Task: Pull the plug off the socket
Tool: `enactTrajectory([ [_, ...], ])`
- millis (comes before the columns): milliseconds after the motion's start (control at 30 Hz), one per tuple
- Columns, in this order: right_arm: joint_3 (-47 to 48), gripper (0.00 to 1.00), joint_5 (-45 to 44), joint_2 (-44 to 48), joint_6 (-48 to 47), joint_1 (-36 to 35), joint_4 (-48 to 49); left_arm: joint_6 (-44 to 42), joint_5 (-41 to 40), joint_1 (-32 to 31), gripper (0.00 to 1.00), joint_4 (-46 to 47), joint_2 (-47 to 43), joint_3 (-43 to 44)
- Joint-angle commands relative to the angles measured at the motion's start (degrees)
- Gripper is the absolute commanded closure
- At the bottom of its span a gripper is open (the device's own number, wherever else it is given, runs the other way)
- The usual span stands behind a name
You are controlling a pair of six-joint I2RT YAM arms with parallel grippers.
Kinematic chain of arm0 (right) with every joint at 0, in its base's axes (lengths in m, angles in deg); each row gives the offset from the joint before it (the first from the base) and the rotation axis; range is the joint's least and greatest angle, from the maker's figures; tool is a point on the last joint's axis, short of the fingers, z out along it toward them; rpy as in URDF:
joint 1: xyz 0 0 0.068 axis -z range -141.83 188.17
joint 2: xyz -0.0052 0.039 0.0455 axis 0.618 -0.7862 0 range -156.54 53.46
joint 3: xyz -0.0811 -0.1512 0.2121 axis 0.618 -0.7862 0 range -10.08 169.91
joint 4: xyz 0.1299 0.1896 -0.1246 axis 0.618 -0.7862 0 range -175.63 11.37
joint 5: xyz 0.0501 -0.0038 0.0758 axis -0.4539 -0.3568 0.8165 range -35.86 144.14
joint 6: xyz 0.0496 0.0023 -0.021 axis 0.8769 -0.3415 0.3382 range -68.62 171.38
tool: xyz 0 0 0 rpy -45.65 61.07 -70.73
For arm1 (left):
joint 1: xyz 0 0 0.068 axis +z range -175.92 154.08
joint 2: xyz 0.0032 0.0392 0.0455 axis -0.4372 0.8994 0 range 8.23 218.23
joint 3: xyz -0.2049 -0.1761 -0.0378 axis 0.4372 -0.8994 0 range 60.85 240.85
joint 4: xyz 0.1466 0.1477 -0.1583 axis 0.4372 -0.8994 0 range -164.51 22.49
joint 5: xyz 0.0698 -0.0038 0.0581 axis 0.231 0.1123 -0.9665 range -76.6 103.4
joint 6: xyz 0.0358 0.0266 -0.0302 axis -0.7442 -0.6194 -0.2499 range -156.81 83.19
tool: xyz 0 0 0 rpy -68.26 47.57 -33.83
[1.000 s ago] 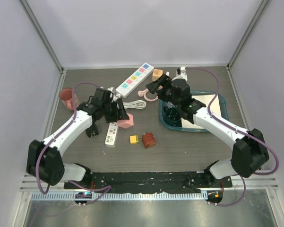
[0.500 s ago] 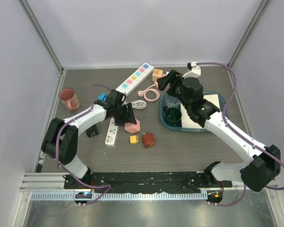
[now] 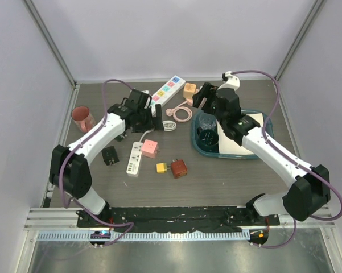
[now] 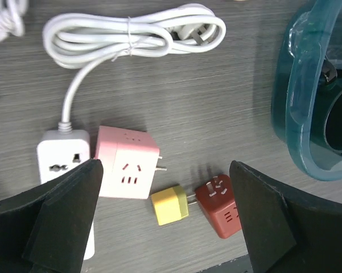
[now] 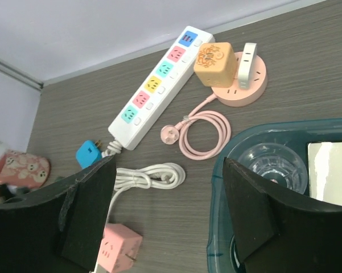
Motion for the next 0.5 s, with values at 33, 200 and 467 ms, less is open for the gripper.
enactTrajectory([
  [33,3.6,0.19,-1.3,-3.6,-1.3,2.2,0.6,-4.0,-8.8,-0.2,0.02,-6.4,-6.3,3.1],
  [200,8.3,0.20,-3.6,-12.3,-0.9,5.0,-0.2,-7.9,-13.5,-0.2,0.00,-7.3,-12.6,0.9],
  [467,24.8,0.29,-6.5,-29.5,-0.1,7.6,-7.1,-9.6,-12.0,-0.2,0.00,-5.3,-17.6,-5.8],
])
